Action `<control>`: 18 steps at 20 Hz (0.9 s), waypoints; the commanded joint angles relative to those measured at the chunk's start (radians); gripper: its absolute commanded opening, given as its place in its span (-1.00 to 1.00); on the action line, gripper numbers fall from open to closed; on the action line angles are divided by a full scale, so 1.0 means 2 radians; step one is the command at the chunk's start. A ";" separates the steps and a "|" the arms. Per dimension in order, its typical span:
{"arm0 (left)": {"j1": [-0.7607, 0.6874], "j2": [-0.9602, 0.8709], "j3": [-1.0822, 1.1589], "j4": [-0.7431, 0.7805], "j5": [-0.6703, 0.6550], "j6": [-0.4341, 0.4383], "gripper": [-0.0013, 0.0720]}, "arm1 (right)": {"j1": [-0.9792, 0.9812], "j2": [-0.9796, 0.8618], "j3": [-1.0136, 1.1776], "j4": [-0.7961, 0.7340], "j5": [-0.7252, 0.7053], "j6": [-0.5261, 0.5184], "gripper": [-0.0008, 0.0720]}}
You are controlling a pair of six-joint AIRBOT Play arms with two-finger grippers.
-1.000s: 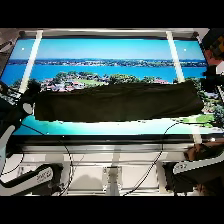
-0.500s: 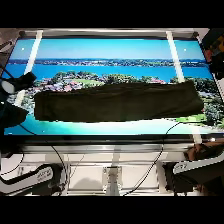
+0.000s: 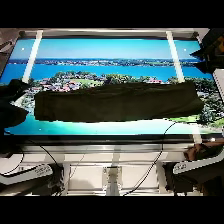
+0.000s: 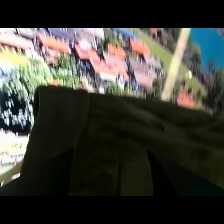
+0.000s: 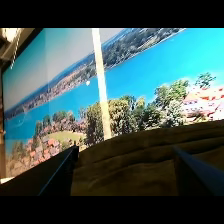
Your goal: Fold the clothes and pants, and hang the long-sleeved shirts on hangers.
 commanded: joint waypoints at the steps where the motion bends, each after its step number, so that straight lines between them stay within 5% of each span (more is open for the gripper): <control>1: 0.019 -0.044 0.013 0.019 -0.099 0.026 0.49 | 0.023 0.000 0.002 -0.002 0.003 -0.010 0.78; 4: 0.023 -0.104 0.046 0.019 -0.124 0.026 0.57 | 0.038 0.000 0.006 0.002 -0.011 -0.009 0.78; 5: 0.026 -0.119 0.056 0.019 -0.121 0.026 0.74 | 0.042 0.000 0.009 0.002 -0.010 -0.008 0.78; 18: 0.046 -0.188 0.068 0.015 -0.111 0.103 0.80 | 0.099 0.000 0.034 0.005 0.031 0.020 0.92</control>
